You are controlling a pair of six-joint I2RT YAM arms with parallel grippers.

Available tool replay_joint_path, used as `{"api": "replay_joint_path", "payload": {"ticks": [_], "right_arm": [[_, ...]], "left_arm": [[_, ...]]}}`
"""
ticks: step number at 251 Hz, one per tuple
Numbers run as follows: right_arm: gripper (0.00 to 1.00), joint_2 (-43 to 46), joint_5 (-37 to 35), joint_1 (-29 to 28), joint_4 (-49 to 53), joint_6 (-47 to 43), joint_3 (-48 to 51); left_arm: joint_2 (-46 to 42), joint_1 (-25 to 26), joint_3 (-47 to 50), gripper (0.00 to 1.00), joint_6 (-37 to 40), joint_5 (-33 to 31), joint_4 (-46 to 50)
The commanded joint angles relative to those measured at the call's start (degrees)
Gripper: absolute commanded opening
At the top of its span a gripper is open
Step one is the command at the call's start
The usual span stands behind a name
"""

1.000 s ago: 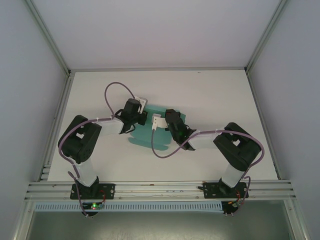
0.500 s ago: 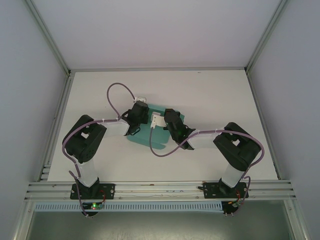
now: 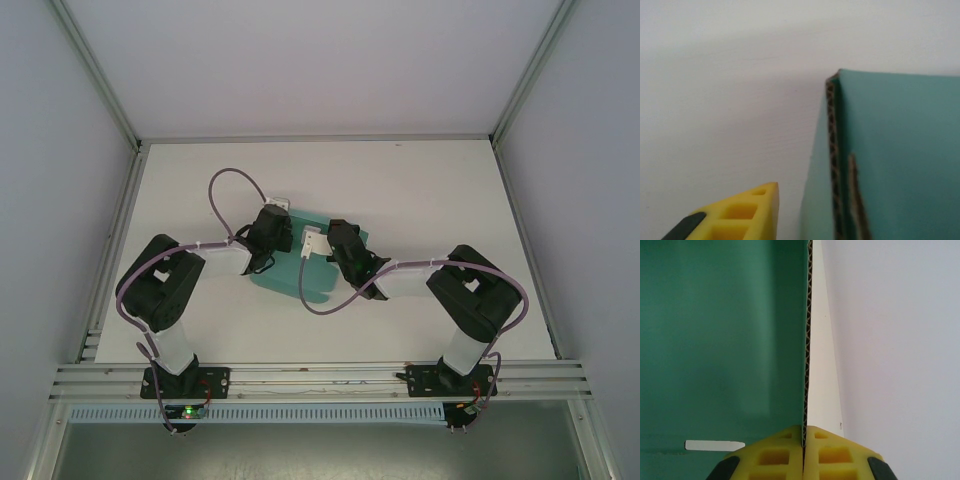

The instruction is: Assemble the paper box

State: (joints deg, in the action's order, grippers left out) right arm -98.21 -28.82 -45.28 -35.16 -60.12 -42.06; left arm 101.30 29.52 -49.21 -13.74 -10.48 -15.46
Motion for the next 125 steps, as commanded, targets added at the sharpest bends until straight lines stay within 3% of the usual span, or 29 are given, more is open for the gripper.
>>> {"api": "replay_joint_path", "payload": {"ticks": [1, 26, 44, 68, 83, 125], "right_arm": [[0.00, -0.2, 0.3, -0.4, 4.8, 1.2, 0.4], [0.09, 1.0, 0.1, -0.4, 5.2, 2.2, 0.2], [0.27, 3.3, 0.6, -0.4, 5.6, 5.0, 0.0], [0.44, 8.6, 3.7, -0.2, 9.3, 12.1, -0.8], [0.67, 12.5, 7.8, 0.1, 13.0, 17.7, -1.6], [0.80, 20.3, 26.0, 4.0, 16.7, 32.2, -3.2]], "left_arm": [[0.1, -1.3, -0.8, 0.00, 1.1, 0.1, -2.2], [-0.7, -1.3, 1.8, 0.00, 2.2, 2.2, -5.9], [-1.4, -1.3, 3.9, 0.00, 3.0, 3.3, -8.5], [-2.0, -1.3, 5.5, 0.00, 3.9, 4.7, -10.9], [-2.0, -1.3, 6.1, 0.00, 4.1, 6.0, -11.8], [-0.5, -1.2, 5.7, 0.00, 4.7, 10.6, -12.2]]}}
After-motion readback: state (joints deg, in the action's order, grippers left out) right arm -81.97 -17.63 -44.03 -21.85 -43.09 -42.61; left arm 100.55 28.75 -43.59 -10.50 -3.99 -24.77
